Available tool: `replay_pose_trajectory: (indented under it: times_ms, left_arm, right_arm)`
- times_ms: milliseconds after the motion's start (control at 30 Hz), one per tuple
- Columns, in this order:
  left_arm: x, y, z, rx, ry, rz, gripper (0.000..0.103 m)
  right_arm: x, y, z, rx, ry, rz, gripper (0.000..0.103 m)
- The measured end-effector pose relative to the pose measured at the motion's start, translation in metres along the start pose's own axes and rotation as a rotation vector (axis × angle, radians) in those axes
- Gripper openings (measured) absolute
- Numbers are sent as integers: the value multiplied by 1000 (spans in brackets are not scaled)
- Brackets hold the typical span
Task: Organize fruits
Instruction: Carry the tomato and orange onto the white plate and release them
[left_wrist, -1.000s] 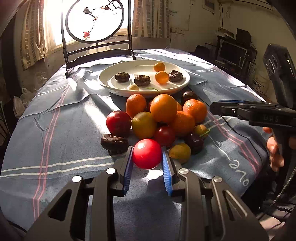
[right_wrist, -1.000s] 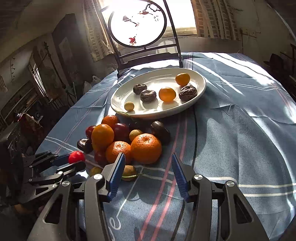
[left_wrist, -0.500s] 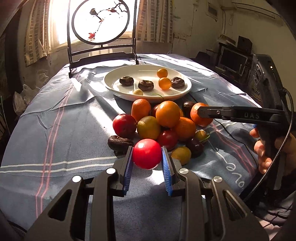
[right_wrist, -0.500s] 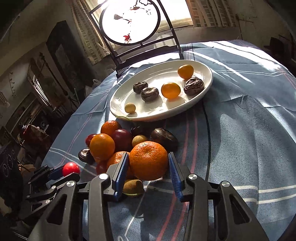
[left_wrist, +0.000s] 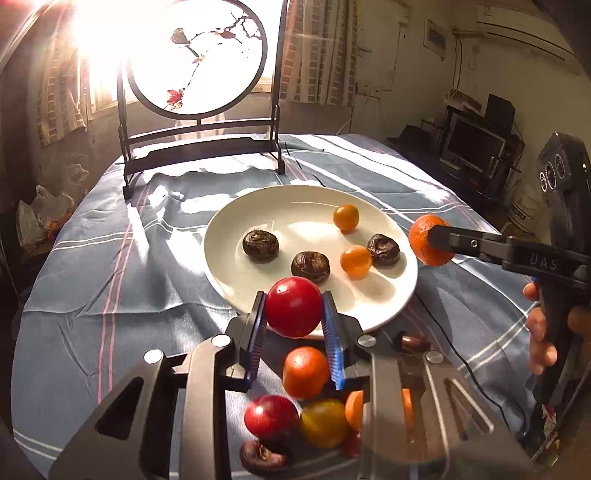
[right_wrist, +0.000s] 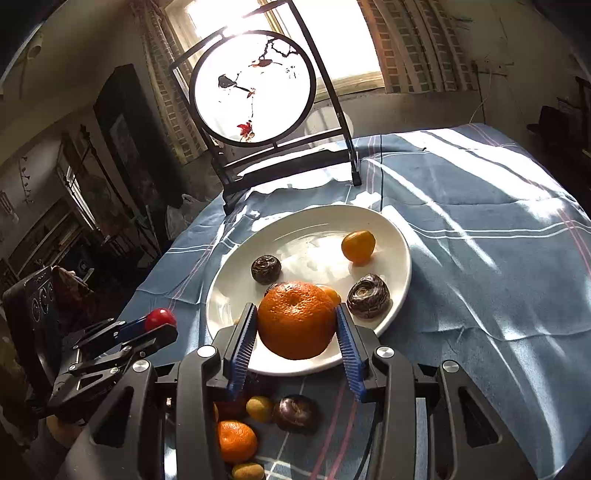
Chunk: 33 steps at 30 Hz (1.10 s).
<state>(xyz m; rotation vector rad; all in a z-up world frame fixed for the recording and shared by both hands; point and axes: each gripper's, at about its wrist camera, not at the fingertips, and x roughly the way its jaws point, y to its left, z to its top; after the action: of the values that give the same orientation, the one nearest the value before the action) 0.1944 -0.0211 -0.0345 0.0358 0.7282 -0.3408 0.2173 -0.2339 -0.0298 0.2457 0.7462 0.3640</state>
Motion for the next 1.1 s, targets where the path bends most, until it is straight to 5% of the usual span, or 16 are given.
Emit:
replay_pose_trajectory:
  times_ms: [267,333,467,800,967,1100]
  left_arm:
    - [73,20,28,-101,124,25,30]
    - [69,23,29,-118,111,53,51]
    - [34,22,26,-121,42,46,64]
    - [-57,-2,-62,59,23,44,67]
    - [-61,2,-105,92,88,64,67]
    - [-49,2,-107,75,100,69,61]
  right_arm:
    - [60,10,27,-33,22,-62,45]
    - [51,14,29,-51,-22,-68,48]
    - [21,25,21,-96,-61,-59,49]
    - [-66,17,-80,-104,-101,-44,55]
    - [-80,2,-120,-41,-89,-35,55]
    - [-79,2,-132,-22,-68,-26,55]
